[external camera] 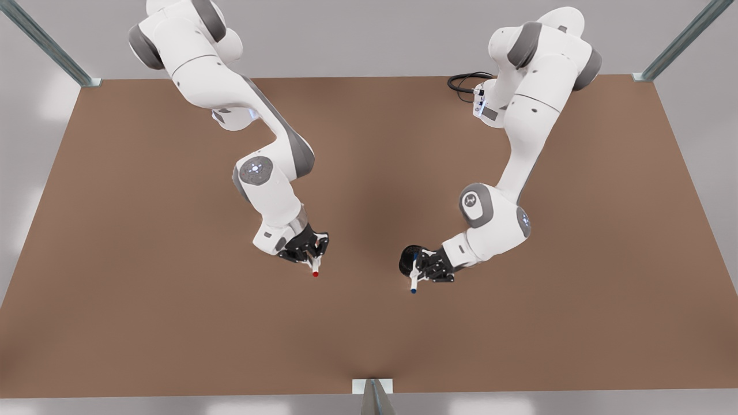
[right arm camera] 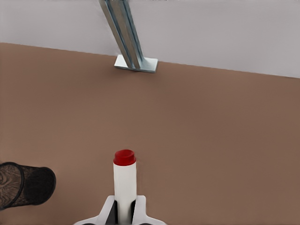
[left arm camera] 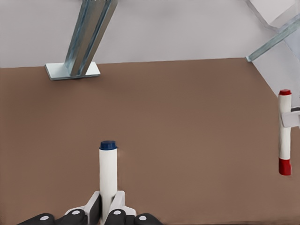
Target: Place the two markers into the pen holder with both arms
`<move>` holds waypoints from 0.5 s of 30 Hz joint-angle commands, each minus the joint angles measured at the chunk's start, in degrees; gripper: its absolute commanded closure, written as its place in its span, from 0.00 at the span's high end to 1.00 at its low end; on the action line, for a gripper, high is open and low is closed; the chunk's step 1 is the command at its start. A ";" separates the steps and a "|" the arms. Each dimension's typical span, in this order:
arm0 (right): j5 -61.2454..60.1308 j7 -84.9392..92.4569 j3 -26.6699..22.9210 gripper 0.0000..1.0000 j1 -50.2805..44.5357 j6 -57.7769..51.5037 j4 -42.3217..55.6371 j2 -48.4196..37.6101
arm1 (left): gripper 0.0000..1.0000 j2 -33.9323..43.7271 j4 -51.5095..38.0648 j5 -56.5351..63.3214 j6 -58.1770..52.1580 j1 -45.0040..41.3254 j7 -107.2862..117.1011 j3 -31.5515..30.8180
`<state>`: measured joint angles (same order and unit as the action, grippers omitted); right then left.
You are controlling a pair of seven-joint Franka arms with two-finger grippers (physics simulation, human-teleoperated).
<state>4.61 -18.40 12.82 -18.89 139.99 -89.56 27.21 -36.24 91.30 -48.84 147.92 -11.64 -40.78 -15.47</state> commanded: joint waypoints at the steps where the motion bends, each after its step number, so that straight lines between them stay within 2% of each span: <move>1: 0.57 -0.32 0.01 0.27 -0.79 3.36 1.49 1.18 | 0.21 -0.14 0.54 -7.14 1.67 0.04 -70.40 0.00; 8: 2.86 -0.94 -0.08 0.27 -3.87 9.25 3.33 3.38 | 0.21 -2.26 4.94 -21.73 2.99 -1.98 -87.45 0.09; 9: 2.86 -0.94 -0.08 0.27 -3.87 9.34 3.51 3.73 | 0.55 -1.99 5.11 -21.65 2.90 -1.89 -87.45 0.09; 10: 2.86 -1.11 -0.08 0.27 -4.14 9.43 4.57 4.43 | 1.00 -1.73 5.02 -21.38 1.94 -1.63 -87.45 0.09; 13: 2.68 -1.73 -0.08 0.27 -4.40 13.38 4.65 5.05 | 1.00 2.67 5.11 -17.17 -14.14 2.85 -86.40 0.44; 15: 2.77 -5.68 -0.08 0.27 -6.86 14.00 4.65 5.05 | 1.00 3.81 1.95 -7.24 -21.79 7.24 -72.88 0.44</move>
<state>6.87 -18.61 12.74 -25.20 150.84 -84.96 32.30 -33.03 94.05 -62.59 139.13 -5.85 -86.94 -15.02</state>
